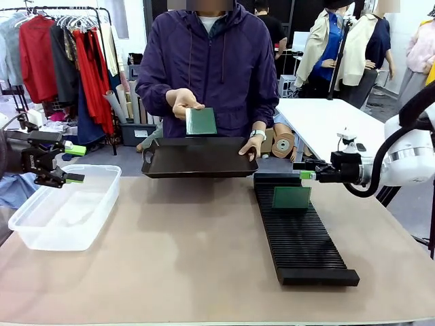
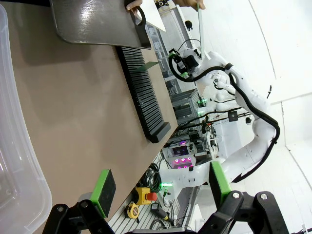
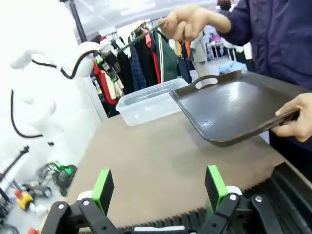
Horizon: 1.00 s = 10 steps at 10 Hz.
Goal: Sort PCBs into racks and boxes based on the side picked up.
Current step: Pick up the Blank PCB handed by the Human.
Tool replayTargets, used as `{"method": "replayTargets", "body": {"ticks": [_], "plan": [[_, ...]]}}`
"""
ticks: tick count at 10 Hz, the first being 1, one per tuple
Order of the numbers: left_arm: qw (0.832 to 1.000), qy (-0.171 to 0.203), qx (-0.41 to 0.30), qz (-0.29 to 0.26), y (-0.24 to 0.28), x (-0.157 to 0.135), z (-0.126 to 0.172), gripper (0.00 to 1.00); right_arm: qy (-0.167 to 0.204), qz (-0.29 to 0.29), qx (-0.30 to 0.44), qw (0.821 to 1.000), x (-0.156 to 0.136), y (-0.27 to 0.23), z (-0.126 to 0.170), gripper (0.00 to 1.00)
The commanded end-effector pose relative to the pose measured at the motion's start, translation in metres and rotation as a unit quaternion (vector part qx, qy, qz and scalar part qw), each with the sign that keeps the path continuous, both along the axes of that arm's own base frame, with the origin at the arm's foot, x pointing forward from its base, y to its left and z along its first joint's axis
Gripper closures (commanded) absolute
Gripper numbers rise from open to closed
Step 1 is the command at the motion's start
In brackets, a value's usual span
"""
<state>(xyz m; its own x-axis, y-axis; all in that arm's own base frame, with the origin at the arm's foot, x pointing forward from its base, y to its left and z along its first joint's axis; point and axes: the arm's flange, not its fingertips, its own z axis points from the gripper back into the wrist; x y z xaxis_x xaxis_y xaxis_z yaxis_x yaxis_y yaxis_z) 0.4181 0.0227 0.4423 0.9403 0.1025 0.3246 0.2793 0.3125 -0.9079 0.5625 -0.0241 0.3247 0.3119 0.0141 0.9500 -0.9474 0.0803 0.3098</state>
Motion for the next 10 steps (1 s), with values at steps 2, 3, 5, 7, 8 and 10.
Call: {"method": "replayTargets", "body": {"ticks": [2,3,5,7,8,10], "plan": [[1.000,-0.001,0.000,-0.003,0.001,-0.001,0.002,0.00,0.169,-0.021,-0.004,0.985,-0.028,0.018,0.047,0.00],[1.000,-0.001,0.000,-0.003,0.001,-0.001,0.002,0.00,0.212,-0.016,-0.017,0.977,-0.036,0.020,0.058,0.00],[1.000,-0.001,0.000,-0.003,0.001,-0.001,0.002,0.00,0.314,-0.001,-0.018,0.949,-0.056,0.022,0.077,0.00],[1.000,-0.001,0.000,-0.003,0.001,-0.001,0.002,0.00,0.410,0.011,-0.036,0.911,-0.079,0.015,0.087,0.00],[1.000,-0.001,0.000,-0.003,0.001,-0.001,0.002,0.00,0.439,0.020,-0.043,0.897,-0.090,0.014,0.091,0.00],[1.000,-0.001,0.000,-0.003,0.001,-0.001,0.002,0.00,0.442,0.047,-0.018,0.896,-0.101,0.013,0.095,0.00]]}}
